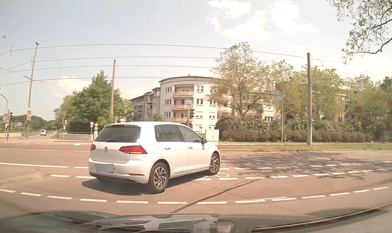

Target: Follow the waypoints while adhering to traffic rules and regulations

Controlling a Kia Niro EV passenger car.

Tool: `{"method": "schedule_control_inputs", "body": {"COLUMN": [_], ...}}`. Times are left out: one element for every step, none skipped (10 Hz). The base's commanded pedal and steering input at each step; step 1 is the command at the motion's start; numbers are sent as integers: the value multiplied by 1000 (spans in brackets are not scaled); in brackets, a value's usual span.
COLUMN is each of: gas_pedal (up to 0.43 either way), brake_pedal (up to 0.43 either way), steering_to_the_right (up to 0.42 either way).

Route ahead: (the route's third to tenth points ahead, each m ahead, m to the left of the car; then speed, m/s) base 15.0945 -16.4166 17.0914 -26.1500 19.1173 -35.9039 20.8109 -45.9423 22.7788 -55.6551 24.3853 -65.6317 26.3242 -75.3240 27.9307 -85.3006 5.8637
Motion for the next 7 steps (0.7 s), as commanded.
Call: {"method": "schedule_control_inputs", "body": {"gas_pedal": [59,59,59,59,59,59,67], "brake_pedal": [0,0,0,0,0,0,0], "steering_to_the_right": [338,339,344,350,353,355,356]}}
